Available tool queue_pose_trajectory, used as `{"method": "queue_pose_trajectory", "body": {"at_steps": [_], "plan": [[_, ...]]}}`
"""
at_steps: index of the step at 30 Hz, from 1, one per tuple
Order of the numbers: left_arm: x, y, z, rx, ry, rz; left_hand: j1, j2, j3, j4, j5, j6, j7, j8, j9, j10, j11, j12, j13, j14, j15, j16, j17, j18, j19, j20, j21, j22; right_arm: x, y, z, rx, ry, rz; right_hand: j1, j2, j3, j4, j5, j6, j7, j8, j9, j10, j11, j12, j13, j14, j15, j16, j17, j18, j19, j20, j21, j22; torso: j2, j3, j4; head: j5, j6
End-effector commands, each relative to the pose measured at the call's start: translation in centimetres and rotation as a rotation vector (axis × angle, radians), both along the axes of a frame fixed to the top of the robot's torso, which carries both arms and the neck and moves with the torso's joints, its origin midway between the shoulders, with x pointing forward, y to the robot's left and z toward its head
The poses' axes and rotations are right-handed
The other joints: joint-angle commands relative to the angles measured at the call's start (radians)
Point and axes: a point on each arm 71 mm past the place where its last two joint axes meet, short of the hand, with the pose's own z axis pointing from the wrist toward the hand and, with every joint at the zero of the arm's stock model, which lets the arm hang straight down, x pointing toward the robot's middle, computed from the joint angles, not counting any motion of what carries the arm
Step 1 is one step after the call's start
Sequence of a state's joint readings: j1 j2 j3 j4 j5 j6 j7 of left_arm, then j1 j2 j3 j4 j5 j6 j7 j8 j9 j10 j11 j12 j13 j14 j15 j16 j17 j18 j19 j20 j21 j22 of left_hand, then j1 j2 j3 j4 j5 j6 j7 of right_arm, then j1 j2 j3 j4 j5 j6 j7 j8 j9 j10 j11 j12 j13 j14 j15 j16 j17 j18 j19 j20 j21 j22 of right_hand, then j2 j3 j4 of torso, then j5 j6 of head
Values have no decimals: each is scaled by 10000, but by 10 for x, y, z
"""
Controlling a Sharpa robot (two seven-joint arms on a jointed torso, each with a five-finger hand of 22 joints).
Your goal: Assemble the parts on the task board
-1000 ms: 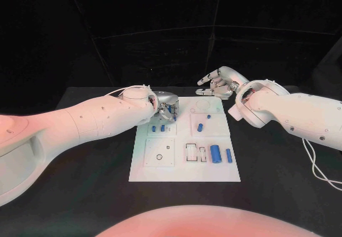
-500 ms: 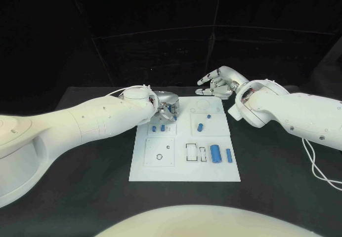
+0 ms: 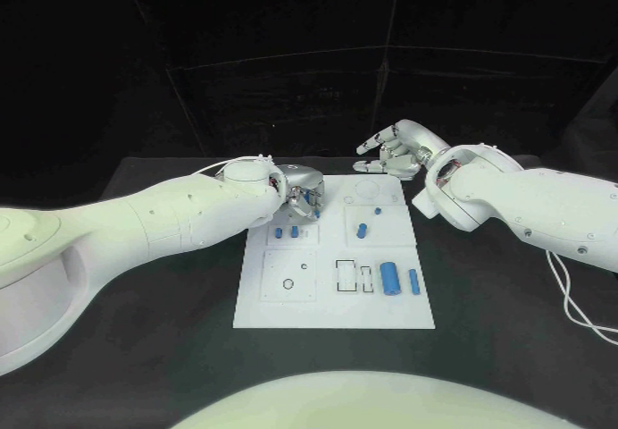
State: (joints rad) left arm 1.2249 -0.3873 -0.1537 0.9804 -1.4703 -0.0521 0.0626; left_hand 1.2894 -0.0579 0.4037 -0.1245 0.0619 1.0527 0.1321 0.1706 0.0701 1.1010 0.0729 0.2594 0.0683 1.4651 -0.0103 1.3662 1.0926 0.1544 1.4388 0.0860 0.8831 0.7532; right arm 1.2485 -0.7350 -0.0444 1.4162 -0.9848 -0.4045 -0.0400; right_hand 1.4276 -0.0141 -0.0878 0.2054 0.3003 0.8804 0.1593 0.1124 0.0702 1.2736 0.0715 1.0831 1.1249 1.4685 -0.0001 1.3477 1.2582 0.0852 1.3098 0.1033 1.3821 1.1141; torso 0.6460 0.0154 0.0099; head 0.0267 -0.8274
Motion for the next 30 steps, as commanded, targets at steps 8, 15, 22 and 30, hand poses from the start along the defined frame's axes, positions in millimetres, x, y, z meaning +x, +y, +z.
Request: {"method": "queue_pose_trajectory", "body": {"at_steps": [8,15,22,30], "plan": [[-13,4,-26,747,514,-120,-18,134,246,-71,2,225,26,-75,19,216,-18,-180,-35,223,-60,56,5,-111,21,-55,164,132,0,1,2,2,-64,97,4,86,-52,-10,45,57,15,68,-5,-36,-10,5,2,351,-70,-38,6,80,-24,-7,-55,-11,-1,-5,7,8,-4],[-16,11,-22,209,103,-83,-73,193,393,-61,3,359,29,-87,25,371,-33,-250,-30,231,-70,87,19,-120,28,-66,251,236,-1,0,2,4,-78,84,4,86,-52,-10,45,57,15,68,-5,-36,-10,5,2,351,-70,-38,6,80,-24,-7,-55,-11,0,-8,8,3,20],[-16,16,-7,-720,-16,202,-114,197,429,-48,0,413,27,-89,28,436,-42,-276,-27,230,-76,88,-1,-121,30,-72,282,273,0,-2,2,3,-94,59,4,86,-52,-10,45,57,15,68,-5,-36,-10,5,2,351,-70,-38,6,80,-24,-7,-55,-11,-4,-10,16,24,52],[-12,23,19,-1799,-41,648,-122,190,435,-49,0,414,29,-95,26,442,-42,-286,-28,228,-78,84,-15,-127,34,-74,311,308,0,-3,2,-8,-99,21,4,86,-52,-10,45,57,15,68,-5,-36,-10,5,2,351,-70,-38,6,80,-24,-7,-55,-11,-10,-4,20,71,95]]}}
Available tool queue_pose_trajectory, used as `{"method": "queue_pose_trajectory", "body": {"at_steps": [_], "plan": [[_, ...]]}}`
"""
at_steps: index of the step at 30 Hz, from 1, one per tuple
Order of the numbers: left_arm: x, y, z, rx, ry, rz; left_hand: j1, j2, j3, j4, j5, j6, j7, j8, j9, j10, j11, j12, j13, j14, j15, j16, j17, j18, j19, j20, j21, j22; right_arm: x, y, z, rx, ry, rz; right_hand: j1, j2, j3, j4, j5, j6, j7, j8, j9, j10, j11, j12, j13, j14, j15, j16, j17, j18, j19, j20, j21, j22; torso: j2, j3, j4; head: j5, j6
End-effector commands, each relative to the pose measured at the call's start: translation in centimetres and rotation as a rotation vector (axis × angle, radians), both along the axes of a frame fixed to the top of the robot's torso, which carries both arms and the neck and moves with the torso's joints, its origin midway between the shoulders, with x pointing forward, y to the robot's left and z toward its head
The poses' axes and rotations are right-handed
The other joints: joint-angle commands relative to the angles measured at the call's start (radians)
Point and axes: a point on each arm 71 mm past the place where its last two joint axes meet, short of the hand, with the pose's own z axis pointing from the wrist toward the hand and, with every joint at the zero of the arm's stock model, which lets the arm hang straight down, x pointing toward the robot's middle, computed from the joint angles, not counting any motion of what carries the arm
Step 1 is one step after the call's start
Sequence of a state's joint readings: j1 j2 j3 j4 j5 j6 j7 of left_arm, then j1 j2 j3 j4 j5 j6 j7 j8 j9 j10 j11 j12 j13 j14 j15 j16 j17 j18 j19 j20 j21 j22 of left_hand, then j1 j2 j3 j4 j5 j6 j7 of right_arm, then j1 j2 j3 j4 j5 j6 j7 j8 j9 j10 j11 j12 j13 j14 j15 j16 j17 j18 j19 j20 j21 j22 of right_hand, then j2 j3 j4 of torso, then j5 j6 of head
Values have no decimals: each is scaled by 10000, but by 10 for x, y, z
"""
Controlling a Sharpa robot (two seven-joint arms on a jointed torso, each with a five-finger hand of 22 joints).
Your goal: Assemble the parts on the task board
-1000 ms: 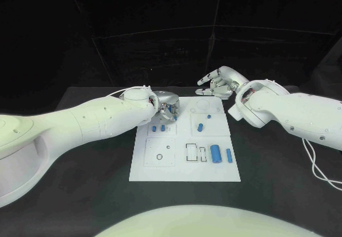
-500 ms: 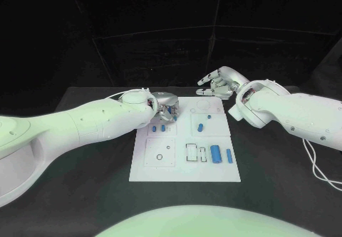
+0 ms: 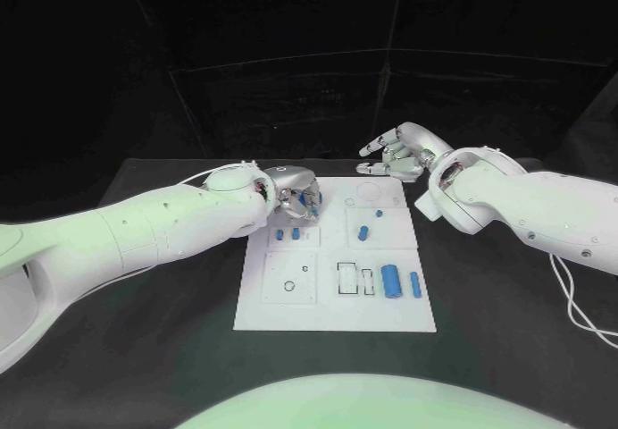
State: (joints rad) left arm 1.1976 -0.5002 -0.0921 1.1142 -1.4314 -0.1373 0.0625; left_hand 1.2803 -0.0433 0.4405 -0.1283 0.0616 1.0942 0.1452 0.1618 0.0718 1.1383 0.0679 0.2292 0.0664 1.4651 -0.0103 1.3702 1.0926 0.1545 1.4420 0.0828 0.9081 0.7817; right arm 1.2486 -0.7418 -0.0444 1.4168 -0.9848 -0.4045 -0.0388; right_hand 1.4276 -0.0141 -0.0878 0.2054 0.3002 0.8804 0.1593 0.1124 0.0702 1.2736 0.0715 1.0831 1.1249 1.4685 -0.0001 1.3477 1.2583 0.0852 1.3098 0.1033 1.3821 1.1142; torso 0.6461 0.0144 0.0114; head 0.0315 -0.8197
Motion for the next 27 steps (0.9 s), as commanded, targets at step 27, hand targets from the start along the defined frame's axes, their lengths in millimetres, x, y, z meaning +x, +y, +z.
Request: {"method": "queue_pose_trajectory", "body": {"at_steps": [27], "plan": [[-2,55,16,-24,1015,1111,-70,-46,83,-41,-1,18,-113,-44,1,115,1,-46,-13,218,-81,33,-64,-145,2,-45,146,128,1,-5,1,-25,-82,-30,4,86,-52,-9,46,58,15,68,-5,-36,-10,5,2,351,-70,-38,5,80,-24,-7,-56,-12,7,0,-15,94,18]]}}
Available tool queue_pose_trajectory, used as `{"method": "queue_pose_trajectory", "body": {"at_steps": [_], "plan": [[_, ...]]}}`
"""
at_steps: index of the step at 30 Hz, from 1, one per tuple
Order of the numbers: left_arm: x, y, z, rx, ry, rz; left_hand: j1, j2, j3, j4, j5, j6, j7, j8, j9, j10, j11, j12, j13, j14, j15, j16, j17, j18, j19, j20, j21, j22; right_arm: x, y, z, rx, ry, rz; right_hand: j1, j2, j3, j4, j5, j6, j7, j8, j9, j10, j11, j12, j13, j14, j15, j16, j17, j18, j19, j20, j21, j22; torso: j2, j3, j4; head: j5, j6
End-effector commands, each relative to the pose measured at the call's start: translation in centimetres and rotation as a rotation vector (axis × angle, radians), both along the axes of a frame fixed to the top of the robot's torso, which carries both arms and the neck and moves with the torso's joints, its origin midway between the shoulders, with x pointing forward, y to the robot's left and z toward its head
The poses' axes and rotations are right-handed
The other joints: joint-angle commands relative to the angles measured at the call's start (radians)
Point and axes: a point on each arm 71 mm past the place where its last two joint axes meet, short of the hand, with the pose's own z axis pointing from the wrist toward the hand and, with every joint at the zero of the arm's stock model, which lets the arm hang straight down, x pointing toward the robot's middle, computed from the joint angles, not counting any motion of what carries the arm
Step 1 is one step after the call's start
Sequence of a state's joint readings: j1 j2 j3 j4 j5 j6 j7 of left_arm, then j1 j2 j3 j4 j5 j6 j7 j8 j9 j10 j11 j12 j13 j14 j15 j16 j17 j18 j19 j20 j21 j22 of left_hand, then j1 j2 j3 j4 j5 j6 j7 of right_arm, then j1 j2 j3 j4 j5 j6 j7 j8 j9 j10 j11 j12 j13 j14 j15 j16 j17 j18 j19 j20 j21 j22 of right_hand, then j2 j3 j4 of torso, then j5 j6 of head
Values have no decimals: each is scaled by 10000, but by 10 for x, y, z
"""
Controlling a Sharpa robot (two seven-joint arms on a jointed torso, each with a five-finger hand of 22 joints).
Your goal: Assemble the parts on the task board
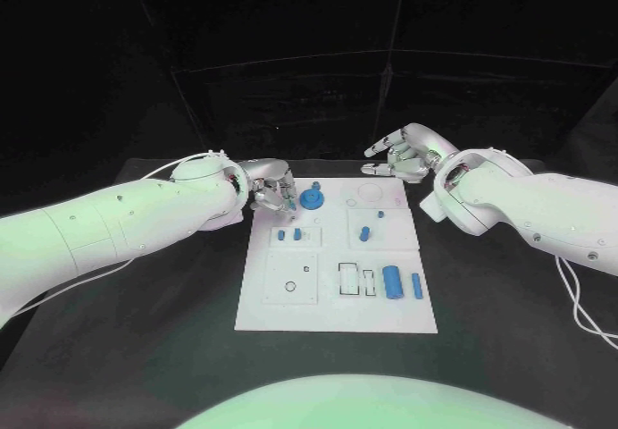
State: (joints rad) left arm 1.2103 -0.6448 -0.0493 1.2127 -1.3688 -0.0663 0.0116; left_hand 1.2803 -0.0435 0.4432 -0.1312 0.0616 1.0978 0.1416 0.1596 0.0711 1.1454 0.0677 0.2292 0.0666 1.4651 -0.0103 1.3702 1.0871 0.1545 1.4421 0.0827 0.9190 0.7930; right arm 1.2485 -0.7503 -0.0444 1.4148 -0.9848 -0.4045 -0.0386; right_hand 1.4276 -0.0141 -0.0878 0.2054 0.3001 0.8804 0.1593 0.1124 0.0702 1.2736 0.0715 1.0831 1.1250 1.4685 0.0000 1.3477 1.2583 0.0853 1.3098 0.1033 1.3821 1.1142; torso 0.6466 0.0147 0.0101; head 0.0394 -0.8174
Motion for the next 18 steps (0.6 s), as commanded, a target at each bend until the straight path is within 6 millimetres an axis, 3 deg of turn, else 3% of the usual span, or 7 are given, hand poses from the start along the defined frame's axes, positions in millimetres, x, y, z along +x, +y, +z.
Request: {"method": "queue_pose_trajectory", "body": {"at_steps": [1,18], "plan": [[0,2,-3,124,324,95,-70,-44,56,-13,-1,-18,-77,-22,8,43,4,-46,-15,218,-81,33,-9,-145,1,-44,37,15,0,1,2,7,-81,69,4,86,-52,-9,46,58,15,68,-5,-36,-10,5,1,351,-70,-38,6,80,-24,-7,-55,-12,-3,0,-6,18,-5],[3,0,-13,277,544,99,-67,-48,64,-19,1,-18,-78,-29,6,46,2,-57,-16,217,-82,34,-11,-145,-2,-44,38,17,0,1,2,15,-84,90,4,86,-52,-9,46,58,15,68,-5,-36,-10,5,1,351,-70,-38,6,80,-24,-7,-55,-12,8,8,-24,16,-18]]}}
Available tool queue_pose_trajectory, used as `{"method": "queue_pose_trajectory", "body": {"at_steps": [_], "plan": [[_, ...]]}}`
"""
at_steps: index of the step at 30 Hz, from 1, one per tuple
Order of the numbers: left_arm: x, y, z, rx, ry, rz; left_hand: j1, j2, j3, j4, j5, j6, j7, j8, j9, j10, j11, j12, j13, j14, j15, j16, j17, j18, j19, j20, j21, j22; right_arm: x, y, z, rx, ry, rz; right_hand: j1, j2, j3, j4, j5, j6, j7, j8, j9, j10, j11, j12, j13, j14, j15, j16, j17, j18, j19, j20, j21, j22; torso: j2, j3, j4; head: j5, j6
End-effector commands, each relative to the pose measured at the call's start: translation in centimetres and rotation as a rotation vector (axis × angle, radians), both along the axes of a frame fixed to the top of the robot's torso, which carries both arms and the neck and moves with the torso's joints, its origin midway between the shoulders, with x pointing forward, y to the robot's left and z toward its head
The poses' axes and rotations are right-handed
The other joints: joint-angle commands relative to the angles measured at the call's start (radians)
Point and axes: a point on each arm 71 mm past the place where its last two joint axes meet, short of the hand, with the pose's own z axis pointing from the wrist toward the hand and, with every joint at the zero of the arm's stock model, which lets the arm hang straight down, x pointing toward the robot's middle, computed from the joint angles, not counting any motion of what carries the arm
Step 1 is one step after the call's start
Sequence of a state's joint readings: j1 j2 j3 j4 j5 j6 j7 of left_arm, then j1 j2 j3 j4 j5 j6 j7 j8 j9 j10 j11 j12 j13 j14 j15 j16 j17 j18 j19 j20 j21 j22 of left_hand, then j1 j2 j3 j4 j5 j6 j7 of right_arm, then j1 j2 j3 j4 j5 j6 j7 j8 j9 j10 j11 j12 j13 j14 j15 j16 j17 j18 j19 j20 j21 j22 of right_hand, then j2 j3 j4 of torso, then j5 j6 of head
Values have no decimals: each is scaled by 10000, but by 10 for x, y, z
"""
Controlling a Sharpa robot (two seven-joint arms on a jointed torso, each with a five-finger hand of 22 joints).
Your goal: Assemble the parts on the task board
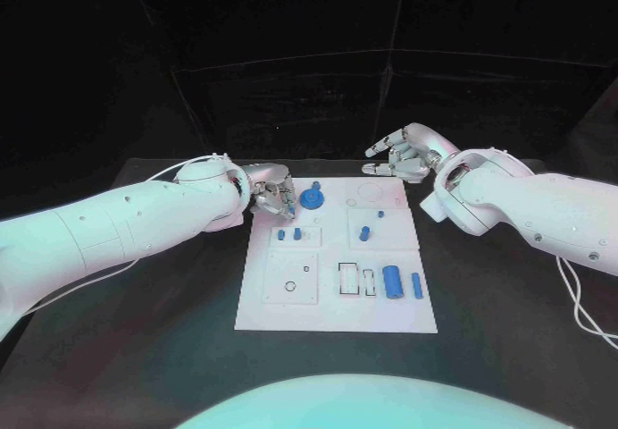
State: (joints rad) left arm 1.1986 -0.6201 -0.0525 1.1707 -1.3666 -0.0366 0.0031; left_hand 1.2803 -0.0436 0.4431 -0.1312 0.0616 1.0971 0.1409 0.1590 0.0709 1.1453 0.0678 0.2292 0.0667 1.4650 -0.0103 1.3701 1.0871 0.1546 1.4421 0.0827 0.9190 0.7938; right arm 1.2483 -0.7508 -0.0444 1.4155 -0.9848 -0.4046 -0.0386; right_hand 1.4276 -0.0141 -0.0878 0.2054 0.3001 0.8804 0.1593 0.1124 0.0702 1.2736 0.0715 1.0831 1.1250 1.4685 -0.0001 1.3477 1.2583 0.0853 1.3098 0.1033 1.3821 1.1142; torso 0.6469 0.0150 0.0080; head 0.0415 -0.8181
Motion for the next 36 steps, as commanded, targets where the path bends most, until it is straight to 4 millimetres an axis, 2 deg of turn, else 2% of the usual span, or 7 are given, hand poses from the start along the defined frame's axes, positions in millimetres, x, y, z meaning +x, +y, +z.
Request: {"method": "queue_pose_trajectory", "body": {"at_steps": [1,10,30,36], "plan": [[0,-1,-2,44,165,-27,-67,-49,67,-20,1,-11,-71,-25,8,47,1,-60,-17,217,-82,34,-12,-145,-4,-45,34,4,0,1,2,14,-85,89,4,86,-52,-9,46,57,15,68,-5,-36,-10,5,1,351,-70,-38,5,80,-24,-7,-55,-12,7,5,-6,-4,-8],[-1,-3,-8,191,373,-97,-66,-49,69,-21,1,-12,-71,-26,7,47,1,-63,-17,217,-82,34,-12,-144,-5,-45,31,0,0,2,2,14,-82,96,4,86,-52,-9,46,57,15,68,-5,-36,-10,5,1,351,-70,-38,5,80,-24,-7,-55,-12,4,-3,9,-11,-36],[-2,-4,-13,392,579,-80,-80,-70,80,-29,-3,-23,-62,-54,-1,44,10,-100,-20,215,-79,34,-24,-148,-12,-44,46,23,0,2,2,35,-126,97,4,86,-52,-9,46,57,15,68,-5,-36,-10,5,1,351,-70,-38,5,80,-24,-7,-55,-12,5,4,-5,-18,-48],[-1,-3,-14,491,664,2,-108,-115,78,-36,-15,-51,-46,-95,-12,30,24,-151,-23,210,-68,30,-47,-149,-25,-41,46,26,0,2,2,30,-116,100,4,86,-52,-9,46,57,15,68,-5,-36,-10,5,1,351,-70,-38,5,80,-24,-7,-55,-12,0,8,7,-31,-61]]}}
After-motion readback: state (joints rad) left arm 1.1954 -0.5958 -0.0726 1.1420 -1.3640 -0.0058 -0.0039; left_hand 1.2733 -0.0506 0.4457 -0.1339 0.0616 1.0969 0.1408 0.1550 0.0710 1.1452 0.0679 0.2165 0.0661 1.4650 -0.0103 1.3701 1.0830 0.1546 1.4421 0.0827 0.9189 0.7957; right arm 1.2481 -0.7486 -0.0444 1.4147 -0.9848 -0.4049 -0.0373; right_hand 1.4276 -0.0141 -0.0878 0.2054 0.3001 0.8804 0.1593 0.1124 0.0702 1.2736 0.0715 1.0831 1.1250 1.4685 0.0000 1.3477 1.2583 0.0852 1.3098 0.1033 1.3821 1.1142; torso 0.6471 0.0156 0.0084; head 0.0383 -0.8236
